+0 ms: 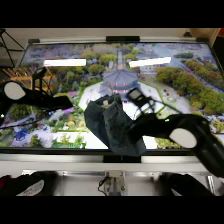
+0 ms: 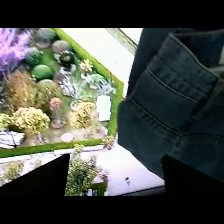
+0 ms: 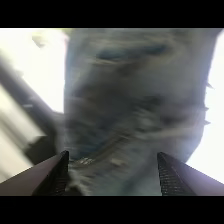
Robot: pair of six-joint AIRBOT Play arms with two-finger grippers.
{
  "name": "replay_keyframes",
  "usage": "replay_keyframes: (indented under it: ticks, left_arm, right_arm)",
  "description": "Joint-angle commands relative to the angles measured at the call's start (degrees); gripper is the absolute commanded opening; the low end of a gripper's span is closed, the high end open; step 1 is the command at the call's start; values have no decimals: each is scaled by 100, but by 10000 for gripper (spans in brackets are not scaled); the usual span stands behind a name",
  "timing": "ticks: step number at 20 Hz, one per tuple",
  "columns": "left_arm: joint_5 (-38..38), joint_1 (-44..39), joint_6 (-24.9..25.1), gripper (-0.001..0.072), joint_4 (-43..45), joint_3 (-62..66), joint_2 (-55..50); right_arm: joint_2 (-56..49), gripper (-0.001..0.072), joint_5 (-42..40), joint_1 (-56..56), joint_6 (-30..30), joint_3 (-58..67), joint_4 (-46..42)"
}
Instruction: Fold the shirts.
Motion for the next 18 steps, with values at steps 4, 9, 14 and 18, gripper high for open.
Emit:
replay_keyframes:
  ticks: [4,9,14,18]
  left_arm:
    - [1016,-1687,-68,720,-1364,11,-26]
    - [1519,-2505,-107,720,-1357,7,-831]
    - [1928,-2518,-68,720,-1381,7,-1097]
    - [1917,-2518,-66,328,-1421,7,-1285]
  right_arm:
    - [87,660,1102,-3086,-107,-975,219]
    - [-131,662,1648,-4083,-861,-1919,1440]
    - [-133,662,1165,-4079,-887,-2962,1711]
    - [-393,662,595,-4076,-828,-3344,2092]
